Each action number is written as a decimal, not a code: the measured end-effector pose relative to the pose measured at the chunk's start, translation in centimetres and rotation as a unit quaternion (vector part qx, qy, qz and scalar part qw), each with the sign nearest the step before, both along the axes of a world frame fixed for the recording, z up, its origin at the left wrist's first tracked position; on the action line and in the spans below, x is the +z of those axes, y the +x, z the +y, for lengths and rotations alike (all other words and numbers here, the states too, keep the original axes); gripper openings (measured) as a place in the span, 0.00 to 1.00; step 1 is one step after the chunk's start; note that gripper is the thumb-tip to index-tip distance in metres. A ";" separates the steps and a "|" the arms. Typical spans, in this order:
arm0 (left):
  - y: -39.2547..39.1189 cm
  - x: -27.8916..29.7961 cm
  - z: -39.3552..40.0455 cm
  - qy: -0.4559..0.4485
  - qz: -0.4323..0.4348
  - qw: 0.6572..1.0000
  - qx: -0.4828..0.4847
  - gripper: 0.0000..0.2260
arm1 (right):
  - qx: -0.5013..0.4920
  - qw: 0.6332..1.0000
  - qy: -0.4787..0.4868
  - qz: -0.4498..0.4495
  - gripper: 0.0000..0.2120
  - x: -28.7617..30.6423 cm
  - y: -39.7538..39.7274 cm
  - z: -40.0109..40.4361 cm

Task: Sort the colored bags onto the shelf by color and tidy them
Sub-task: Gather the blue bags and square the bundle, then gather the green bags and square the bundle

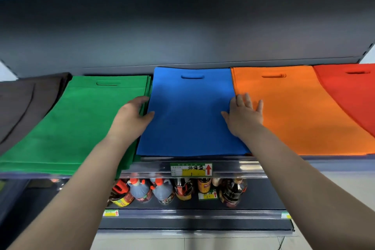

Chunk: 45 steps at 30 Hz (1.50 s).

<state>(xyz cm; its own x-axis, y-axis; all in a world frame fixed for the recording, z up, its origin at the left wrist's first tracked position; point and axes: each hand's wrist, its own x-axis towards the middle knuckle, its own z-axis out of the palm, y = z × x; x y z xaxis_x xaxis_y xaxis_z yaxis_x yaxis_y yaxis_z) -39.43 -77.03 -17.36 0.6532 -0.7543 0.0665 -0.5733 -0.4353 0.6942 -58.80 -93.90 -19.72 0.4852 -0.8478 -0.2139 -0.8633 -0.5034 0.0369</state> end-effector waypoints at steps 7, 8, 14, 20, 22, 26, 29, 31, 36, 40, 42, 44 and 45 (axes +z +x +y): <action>2.8 1.1 6.2 0.054 -0.174 0.983 0.010 0.19 | 0.199 0.970 -0.042 -0.131 0.26 3.8 6.3 6.8; 3.3 1.2 7.2 0.066 -0.191 0.979 0.010 0.19 | 0.221 0.965 -0.042 -0.138 0.25 4.0 7.1 8.1; 6.6 1.0 13.2 0.126 -0.214 0.967 -0.053 0.34 | 0.267 0.946 -0.029 -0.184 0.21 3.4 12.2 14.7; 9.9 0.8 17.9 0.184 -0.268 0.929 -0.177 0.42 | 0.228 0.949 0.013 -0.219 0.19 2.9 16.3 19.1; 10.7 0.2 18.5 0.226 -0.307 0.899 -0.215 0.39 | 0.215 0.950 0.018 -0.228 0.19 2.7 17.2 20.1; 12.1 -1.4 19.0 0.208 -0.356 0.884 -0.218 0.27 | 0.193 0.955 0.044 -0.219 0.19 2.6 18.5 22.2; 12.8 -1.9 18.9 0.177 -0.346 0.897 -0.210 0.23 | 0.201 0.956 0.064 -0.203 0.20 2.4 19.1 23.5; 13.2 -2.1 18.9 0.176 -0.356 0.893 -0.212 0.23 | 0.205 0.958 0.061 -0.189 0.21 2.2 19.1 23.9; 13.8 -2.4 18.6 0.146 -0.348 0.904 -0.202 0.18 | 0.235 0.965 0.054 -0.099 0.39 2.2 18.8 24.5; 13.9 -1.9 18.2 0.143 -0.338 0.910 -0.195 0.13 | 0.249 0.965 -0.025 -0.072 0.29 1.8 19.6 25.2; 14.1 -1.6 17.9 0.146 -0.346 0.906 -0.193 0.13 | 0.234 0.966 -0.053 -0.091 0.19 1.7 19.9 25.2; 14.4 -1.1 17.8 0.132 -0.341 0.913 -0.184 0.13 | 0.223 0.968 -0.063 -0.091 0.15 1.7 20.1 25.0; 14.6 -1.0 18.1 0.114 -0.329 0.921 -0.172 0.14 | 0.218 0.969 -0.066 -0.092 0.14 1.7 20.1 24.9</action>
